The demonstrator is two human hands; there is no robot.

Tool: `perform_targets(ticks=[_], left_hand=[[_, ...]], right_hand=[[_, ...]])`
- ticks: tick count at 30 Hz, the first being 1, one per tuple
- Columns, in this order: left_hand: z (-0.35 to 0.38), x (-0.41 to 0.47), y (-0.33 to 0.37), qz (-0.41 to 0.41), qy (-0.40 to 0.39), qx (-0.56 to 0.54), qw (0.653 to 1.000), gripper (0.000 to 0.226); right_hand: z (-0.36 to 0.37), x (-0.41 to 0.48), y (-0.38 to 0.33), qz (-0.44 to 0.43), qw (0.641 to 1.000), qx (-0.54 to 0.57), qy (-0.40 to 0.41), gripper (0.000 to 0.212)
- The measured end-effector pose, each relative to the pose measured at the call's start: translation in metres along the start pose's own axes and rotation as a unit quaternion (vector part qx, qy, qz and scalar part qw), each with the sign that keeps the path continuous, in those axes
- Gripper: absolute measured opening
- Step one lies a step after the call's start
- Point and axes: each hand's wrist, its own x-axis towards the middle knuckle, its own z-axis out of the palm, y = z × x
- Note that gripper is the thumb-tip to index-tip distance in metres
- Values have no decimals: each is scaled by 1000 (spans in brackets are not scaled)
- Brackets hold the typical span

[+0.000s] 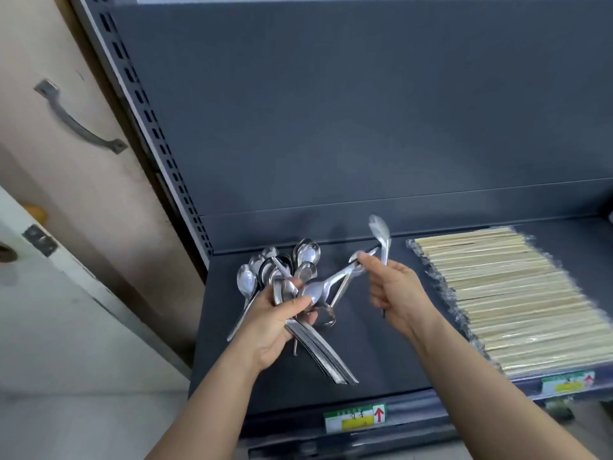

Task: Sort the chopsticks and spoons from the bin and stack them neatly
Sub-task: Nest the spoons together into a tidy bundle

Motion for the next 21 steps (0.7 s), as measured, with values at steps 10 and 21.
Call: perform_targets(ticks=[10, 21], left_hand=[[-22, 4, 9, -22, 35, -74, 996, 31], [-29, 7, 18, 2, 32, -102, 994, 16]], right_hand=[[2, -13, 0, -7, 997, -49, -52, 13], [20, -33, 16, -48, 912, -369, -173, 40]])
